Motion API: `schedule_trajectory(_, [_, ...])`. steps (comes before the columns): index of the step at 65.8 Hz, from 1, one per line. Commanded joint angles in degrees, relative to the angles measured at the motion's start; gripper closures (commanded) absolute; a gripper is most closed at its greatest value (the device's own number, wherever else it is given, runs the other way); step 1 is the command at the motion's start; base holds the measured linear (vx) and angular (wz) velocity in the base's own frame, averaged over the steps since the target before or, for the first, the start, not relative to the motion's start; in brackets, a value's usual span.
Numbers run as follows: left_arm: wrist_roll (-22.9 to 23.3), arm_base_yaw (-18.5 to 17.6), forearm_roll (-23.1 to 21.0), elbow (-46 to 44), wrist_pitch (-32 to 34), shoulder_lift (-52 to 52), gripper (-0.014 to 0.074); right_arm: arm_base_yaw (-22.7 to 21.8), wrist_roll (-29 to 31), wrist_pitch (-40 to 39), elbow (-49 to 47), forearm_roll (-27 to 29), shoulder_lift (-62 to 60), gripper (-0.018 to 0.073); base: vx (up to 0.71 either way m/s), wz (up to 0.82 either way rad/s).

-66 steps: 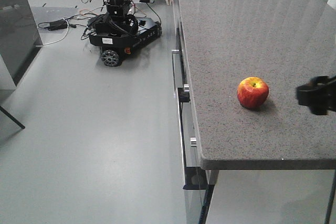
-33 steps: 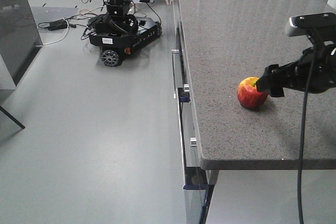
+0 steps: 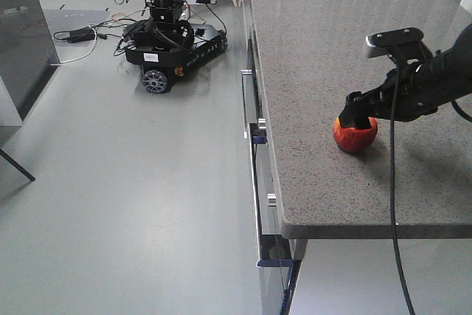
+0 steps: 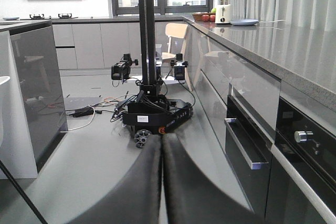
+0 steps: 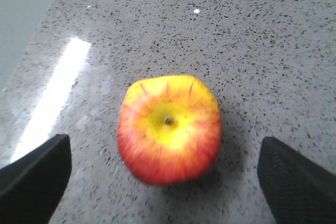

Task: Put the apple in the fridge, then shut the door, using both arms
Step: 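Lower the right gripper over the apple and close on it, then lift the apple off the countertop with the right gripper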

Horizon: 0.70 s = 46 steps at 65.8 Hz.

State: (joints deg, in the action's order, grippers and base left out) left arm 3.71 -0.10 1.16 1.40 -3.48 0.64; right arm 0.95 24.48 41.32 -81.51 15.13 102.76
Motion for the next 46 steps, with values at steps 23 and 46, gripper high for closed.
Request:
schedule_trajectory(23, [0.0, 0.1, 0.0, 1.6, 4.0, 1.0, 0.0602, -0.3, 1.7, -1.9, -7.0, 1.0, 6.7, -0.0032, 0.00, 0.00])
schedule_trajectory(46, [0.0, 0.1, 0.0, 1.6, 4.0, 1.0, 0.0602, -0.3, -1.8, -1.4, -7.0, 1.4, 5.6, 0.0218, 0.00, 0.00])
